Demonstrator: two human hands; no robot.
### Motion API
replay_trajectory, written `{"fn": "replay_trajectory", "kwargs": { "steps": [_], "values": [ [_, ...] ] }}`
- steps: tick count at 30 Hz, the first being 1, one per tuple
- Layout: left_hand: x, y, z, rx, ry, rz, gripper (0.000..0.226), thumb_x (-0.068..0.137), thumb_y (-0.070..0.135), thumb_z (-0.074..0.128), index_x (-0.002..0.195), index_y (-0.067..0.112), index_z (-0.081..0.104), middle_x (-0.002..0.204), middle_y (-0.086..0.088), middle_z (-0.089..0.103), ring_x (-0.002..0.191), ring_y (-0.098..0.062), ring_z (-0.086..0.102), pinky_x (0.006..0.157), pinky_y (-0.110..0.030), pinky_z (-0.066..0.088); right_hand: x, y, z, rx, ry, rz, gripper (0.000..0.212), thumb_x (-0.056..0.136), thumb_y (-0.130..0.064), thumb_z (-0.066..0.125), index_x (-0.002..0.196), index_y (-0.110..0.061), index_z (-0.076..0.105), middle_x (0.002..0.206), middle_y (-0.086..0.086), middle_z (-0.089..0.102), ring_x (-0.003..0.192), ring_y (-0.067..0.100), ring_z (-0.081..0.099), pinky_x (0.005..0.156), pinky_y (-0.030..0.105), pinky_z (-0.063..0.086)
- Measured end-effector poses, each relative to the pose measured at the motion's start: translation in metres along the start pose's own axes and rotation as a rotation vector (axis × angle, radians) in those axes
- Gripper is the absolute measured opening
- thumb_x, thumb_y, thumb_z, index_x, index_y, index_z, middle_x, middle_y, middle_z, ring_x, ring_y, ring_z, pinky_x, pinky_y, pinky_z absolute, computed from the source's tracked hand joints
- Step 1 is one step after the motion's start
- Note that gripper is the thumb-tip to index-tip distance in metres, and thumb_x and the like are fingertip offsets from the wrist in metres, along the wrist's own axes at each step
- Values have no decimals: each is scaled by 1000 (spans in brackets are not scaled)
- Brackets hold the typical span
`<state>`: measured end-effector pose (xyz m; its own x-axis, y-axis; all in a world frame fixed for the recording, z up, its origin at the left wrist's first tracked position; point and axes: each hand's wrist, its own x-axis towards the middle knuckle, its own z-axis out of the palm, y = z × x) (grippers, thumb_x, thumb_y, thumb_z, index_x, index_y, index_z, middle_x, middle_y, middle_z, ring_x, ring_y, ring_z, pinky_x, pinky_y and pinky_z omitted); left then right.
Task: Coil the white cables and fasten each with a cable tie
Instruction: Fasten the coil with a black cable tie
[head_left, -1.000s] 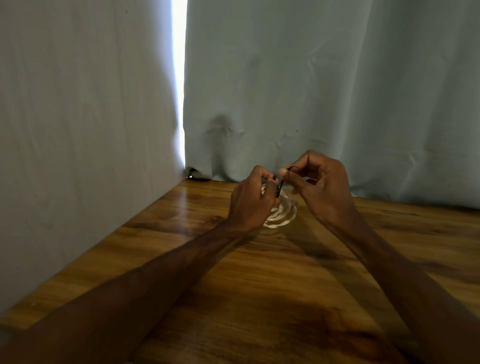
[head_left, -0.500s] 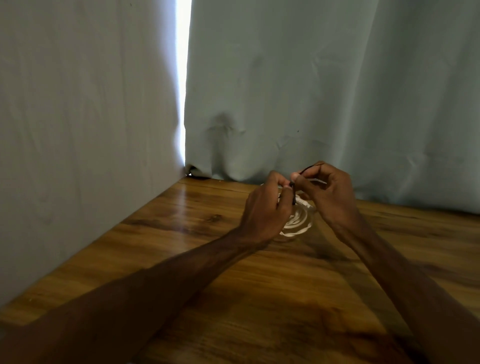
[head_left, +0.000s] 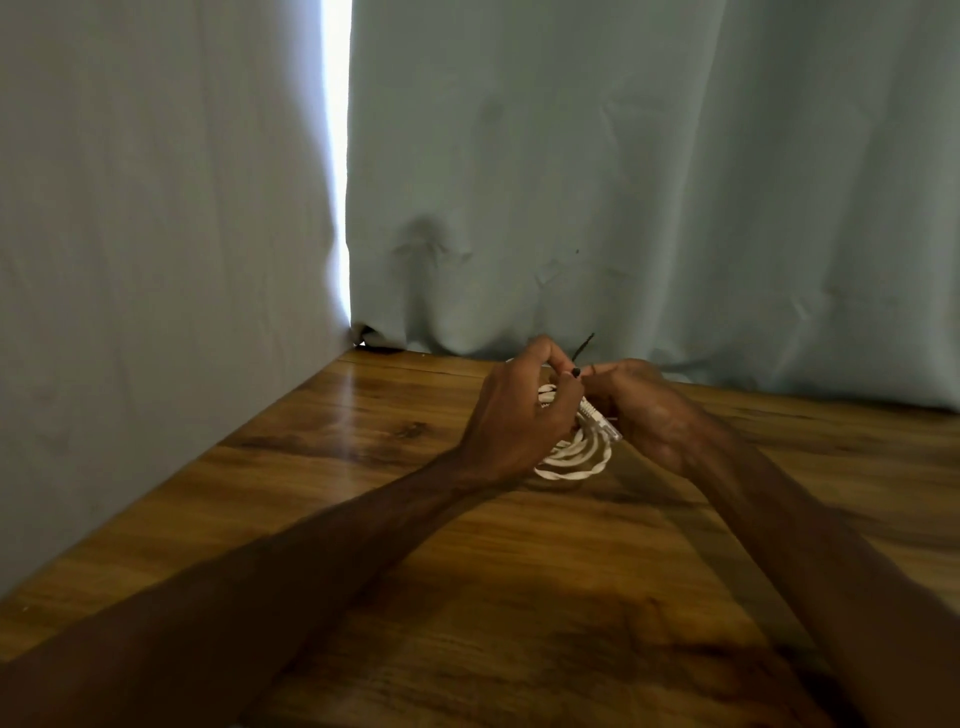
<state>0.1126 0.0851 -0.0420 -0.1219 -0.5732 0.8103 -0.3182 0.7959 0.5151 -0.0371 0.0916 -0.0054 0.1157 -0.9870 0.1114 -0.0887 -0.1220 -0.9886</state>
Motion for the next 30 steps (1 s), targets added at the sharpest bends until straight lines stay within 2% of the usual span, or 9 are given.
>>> {"fn": "replay_trajectory", "kwargs": {
  "steps": [6,11,14,17,20,23,25,27,30],
  "values": [
    [6,-6,3,-64,64,-92,11,84,22,62,78,12,62,66,-4,66,57,-17,63,53,-34,50,2,3,-2,-41,-27,-12,26,92,-10,67,108,9,73,96,23,74,80,26,69,71,34,54],
    [9,-10,4,-96,127,-135,20,83,25,60,73,8,64,66,-5,67,63,-22,65,61,-42,54,0,6,3,-135,-64,-68,23,96,-18,66,101,1,78,88,15,78,75,20,74,67,27,59],
    [14,-17,1,-125,174,-190,23,83,29,58,69,11,63,66,0,70,70,-19,71,67,-40,57,3,10,2,-450,15,-162,29,97,-24,66,89,0,79,83,20,76,71,21,68,62,27,53],
    [16,-20,-4,-137,231,-248,26,84,26,59,61,15,55,54,10,59,57,-3,62,58,-28,48,9,15,4,-847,212,-424,43,101,-38,60,75,-8,78,66,14,71,58,20,64,57,36,49],
    [20,-25,-9,-110,302,-316,27,80,32,55,56,21,50,50,9,48,53,-10,49,55,-35,43,-3,2,18,-611,377,-711,34,102,-34,61,76,-17,76,61,-5,68,55,12,63,55,32,50],
    [22,-32,-15,-124,347,-367,30,81,30,58,55,18,50,50,5,49,54,-14,48,55,-45,48,-22,-11,36,-421,205,-873,28,100,-21,65,77,-11,76,56,-9,63,46,9,55,46,25,41],
    [23,-33,-18,-132,355,-390,30,83,26,59,55,18,50,50,6,49,53,-14,48,54,-42,45,-25,-7,46,-584,109,-851,26,99,-19,65,77,-13,79,52,-7,63,41,12,51,43,30,39],
    [24,-33,-21,-123,373,-394,33,85,23,59,54,21,47,48,11,46,51,-10,45,54,-34,40,-18,1,51,-820,130,-772,23,96,-19,64,79,-17,80,50,-6,61,40,11,51,46,29,38],
    [26,-34,-22,-55,392,-363,32,86,24,58,56,20,47,50,9,45,51,-7,42,54,-28,36,-15,3,52,-891,153,-592,23,94,-12,59,94,-15,81,59,-3,72,45,3,59,54,25,50]
  ]
}}
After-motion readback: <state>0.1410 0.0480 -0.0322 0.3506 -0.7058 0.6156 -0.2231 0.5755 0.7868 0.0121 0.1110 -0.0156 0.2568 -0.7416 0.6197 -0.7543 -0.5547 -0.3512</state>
